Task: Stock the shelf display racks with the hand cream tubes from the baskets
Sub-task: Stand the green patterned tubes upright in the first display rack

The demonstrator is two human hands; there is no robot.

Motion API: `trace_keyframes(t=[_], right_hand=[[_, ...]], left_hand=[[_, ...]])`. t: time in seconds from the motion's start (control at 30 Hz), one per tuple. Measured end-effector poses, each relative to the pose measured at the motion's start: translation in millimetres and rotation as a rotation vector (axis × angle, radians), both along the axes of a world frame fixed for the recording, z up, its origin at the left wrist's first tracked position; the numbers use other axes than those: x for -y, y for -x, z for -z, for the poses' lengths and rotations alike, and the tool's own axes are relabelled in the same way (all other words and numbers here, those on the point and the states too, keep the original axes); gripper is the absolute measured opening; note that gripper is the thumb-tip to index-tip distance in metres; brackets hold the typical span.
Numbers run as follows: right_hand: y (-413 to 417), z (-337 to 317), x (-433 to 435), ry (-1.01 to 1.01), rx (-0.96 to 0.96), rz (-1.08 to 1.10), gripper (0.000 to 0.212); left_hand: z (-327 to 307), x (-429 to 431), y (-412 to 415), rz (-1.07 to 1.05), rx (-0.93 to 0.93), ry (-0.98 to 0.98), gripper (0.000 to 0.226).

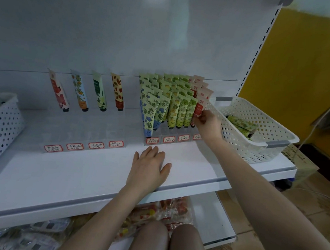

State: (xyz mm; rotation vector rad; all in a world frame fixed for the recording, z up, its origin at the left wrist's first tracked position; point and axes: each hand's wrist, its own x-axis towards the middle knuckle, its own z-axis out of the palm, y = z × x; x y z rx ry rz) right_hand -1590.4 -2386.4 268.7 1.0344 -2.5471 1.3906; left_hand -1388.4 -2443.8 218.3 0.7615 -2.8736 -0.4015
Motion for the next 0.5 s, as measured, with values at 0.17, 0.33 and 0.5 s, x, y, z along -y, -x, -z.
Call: trace_keyframes(t=[0.17, 0.33, 0.5], right_hand=[[-1.5, -1.3, 0.1, 0.001, 0.002, 0.001, 0.015], [-1.6, -2.3, -1.0, -0.011, 0.026, 0.001, 0.009], [-4.6, -3.4, -1.1, -0.028, 0.053, 0.012, 0.016]], left_hand=[[1.2, 0.6, 0.2, -0.003, 0.003, -0.002, 0.044], [1.1, 0.6, 0.3, -0.003, -0.003, -0.006, 0.044], [2.1, 1.1, 0.7, 0.001, -0.016, -0.003, 0.043]])
